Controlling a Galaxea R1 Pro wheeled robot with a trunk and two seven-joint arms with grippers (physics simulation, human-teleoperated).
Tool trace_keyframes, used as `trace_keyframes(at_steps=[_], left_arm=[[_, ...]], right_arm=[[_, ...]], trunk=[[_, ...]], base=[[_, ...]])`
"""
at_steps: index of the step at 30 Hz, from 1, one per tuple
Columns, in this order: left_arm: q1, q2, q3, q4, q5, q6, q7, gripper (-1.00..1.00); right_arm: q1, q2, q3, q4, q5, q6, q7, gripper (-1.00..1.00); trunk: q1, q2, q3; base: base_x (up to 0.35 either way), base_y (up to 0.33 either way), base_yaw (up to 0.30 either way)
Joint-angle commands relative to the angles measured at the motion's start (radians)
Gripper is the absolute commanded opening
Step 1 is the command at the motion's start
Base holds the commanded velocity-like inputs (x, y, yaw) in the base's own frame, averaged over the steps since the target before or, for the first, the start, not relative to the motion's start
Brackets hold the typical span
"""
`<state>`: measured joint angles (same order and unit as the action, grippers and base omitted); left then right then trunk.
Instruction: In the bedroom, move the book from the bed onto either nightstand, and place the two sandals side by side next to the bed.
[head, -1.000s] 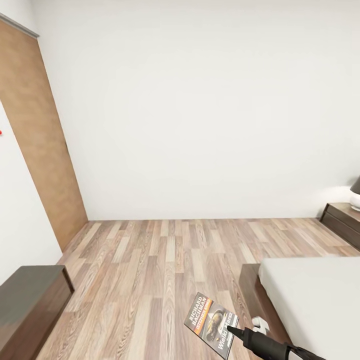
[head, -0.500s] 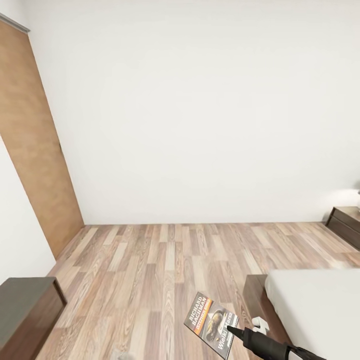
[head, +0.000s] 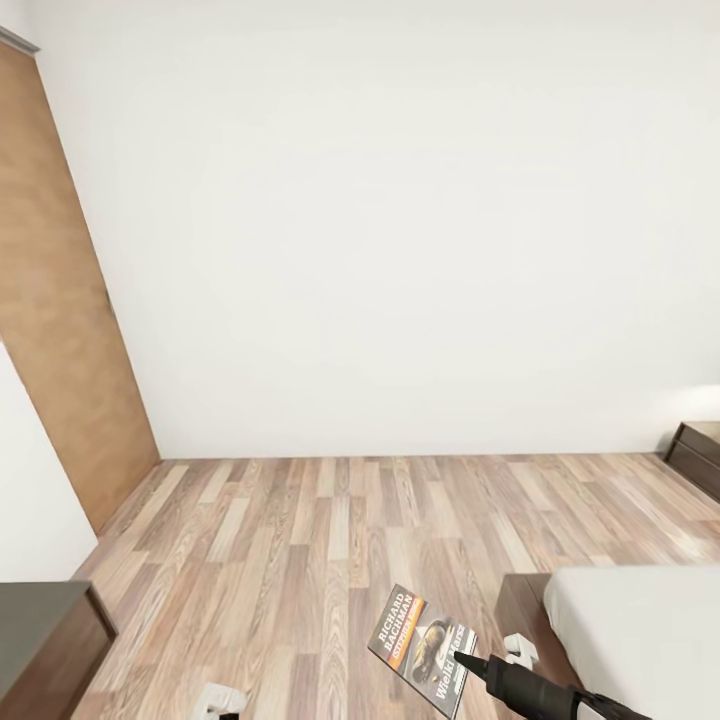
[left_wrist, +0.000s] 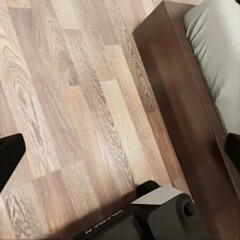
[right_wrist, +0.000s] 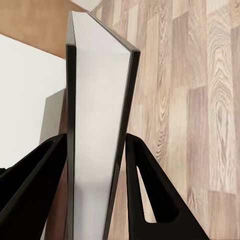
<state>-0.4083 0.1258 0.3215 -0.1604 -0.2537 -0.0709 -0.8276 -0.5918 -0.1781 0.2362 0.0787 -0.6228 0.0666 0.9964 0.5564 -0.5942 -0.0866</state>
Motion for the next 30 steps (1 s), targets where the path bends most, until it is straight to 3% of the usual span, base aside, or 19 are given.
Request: trace_keyframes(at_steps=[1, 30], left_arm=[[-0.001, -0.001, 0.007, 0.001, -0.010, -0.007, -0.002, 1.00], [0.000, -0.017, 0.007, 0.002, -0.009, -0.007, 0.001, 1.00]], right_arm=[[-0.002, 0.000, 0.002, 0.002, -0.011, 0.007, 0.005, -1.00], [-0.002, 0.000, 0.002, 0.003, -0.011, 0.007, 0.005, -1.00]], trunk=[[0.001, -0.002, -0.002], [0.001, -0.002, -0.002]], base=[[0.263, 0.000, 0.000], [0.271, 0.000, 0.000]])
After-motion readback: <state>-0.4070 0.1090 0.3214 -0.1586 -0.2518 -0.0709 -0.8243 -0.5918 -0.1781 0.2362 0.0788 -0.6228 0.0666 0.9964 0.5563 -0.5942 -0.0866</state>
